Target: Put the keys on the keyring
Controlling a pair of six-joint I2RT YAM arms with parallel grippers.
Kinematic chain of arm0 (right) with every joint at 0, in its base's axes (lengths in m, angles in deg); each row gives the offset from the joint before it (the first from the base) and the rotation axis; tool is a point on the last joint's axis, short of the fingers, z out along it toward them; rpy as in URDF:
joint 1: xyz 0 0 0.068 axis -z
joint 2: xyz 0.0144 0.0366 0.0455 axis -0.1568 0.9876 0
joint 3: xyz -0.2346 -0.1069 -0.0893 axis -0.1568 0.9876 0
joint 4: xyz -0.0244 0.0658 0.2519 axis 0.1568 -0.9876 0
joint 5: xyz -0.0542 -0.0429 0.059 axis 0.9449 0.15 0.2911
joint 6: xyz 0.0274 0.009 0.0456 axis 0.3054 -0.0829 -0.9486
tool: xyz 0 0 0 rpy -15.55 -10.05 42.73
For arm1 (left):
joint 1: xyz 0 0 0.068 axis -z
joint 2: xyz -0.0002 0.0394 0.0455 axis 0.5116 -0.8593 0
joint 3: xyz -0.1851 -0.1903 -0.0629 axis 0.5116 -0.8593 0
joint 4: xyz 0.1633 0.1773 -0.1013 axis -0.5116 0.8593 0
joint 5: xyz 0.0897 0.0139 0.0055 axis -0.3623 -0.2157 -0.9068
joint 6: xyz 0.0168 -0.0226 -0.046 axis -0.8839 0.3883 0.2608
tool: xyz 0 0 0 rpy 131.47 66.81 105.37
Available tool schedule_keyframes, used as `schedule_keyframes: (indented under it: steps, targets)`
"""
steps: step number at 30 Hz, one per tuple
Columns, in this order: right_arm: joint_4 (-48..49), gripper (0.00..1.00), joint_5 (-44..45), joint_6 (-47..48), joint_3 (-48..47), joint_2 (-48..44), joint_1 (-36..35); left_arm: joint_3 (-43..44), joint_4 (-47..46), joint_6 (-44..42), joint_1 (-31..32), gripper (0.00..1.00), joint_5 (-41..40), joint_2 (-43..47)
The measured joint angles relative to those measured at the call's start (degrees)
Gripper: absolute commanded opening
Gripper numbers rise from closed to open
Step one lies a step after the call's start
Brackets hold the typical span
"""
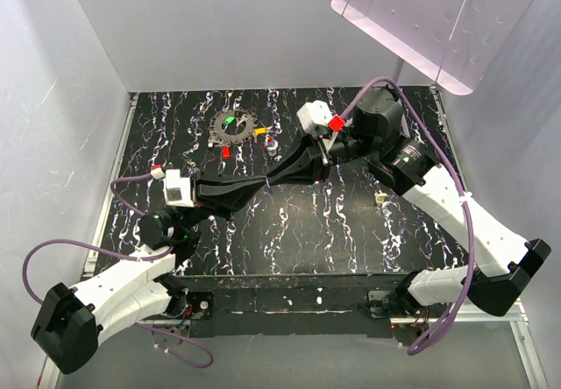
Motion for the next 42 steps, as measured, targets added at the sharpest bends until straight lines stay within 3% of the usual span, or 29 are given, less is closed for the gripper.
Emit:
schedule_keyframes:
  steps: [5,11,17,24,26,30,35,38,42]
  targets:
    - [-0.02,0.19,0.02,0.0,-0.02,0.39,-0.57,0.0,0.0,0.0,0.0,0.0,0.0,0.28]
    - [-0.07,0.01,0.11,0.02,-0.52,0.52,-0.63,0.0,0.0,0.0,0.0,0.0,0.02,0.66]
    - [-0.28,0.01,0.15,-0.07,-0.68,0.57,-0.68,0.0,0.0,0.2,0.0,0.0,0.02,0.72]
    - [-3.21,0.01,0.52,0.31,-1.46,0.63,-0.68,-0.13,0.13,-0.07,0.0,0.61,-0.13,2.82]
    - [-6.34,0.01,1.01,1.46,-2.6,0.68,-0.52,-0.44,1.68,-1.38,-0.07,0.69,-0.24,5.81]
    - [-19.3,0.01,3.08,8.72,-8.02,1.51,0.52,0.66,19.74,-7.8,-0.15,0.86,-0.44,18.75]
    - [-42.62,0.01,11.39,21.77,-15.45,4.5,2.47,11.32,48.98,-17.46,-0.17,0.91,-3.21,26.71]
    - [-51.95,0.01,19.34,28.04,-11.54,5.55,4.0,16.7,62.73,-22.36,-0.17,0.96,-5.81,26.36]
    - [-59.04,0.01,28.26,33.55,1.25,7.8,10.75,17.75,74.69,-25.94,-0.17,0.98,-8.83,24.3]
